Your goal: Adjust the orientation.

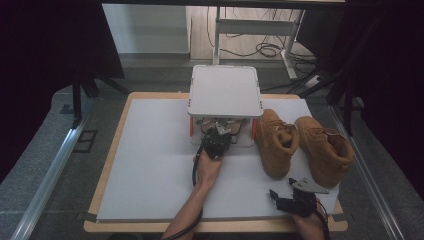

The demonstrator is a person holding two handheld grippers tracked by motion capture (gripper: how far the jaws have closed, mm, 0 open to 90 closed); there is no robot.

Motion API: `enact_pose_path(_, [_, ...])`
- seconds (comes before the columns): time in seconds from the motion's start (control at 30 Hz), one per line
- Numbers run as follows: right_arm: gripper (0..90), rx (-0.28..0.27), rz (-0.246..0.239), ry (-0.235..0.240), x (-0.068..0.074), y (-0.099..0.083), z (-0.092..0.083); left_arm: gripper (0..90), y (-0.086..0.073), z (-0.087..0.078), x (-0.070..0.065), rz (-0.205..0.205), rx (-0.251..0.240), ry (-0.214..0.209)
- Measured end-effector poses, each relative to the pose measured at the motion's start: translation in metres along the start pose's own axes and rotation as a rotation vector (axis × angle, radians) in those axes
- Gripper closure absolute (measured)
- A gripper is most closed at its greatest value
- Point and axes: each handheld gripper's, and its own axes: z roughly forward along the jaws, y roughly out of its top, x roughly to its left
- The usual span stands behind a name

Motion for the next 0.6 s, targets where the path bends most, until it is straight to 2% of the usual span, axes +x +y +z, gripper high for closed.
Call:
enact_pose_path(0.1, [11.7, 0.0, 0.0, 0.0, 0.0, 0.0, 0.0, 89.8, 0.0014, 0.0014, 0.0023, 0.005, 0.013, 0.002])
enact_pose_path(0.4, [11.7, 0.0, 0.0, 0.0, 0.0, 0.0, 0.0, 89.6, 0.0014, 0.0022, 0.0031, -0.004, 0.011, -0.004])
enact_pose_path(0.6, [11.7, -0.001, 0.001, 0.0, 0.0, 0.0, 0.0, 84.6, 0.0012, 0.0012, 0.0003, -0.009, 0.011, -0.011])
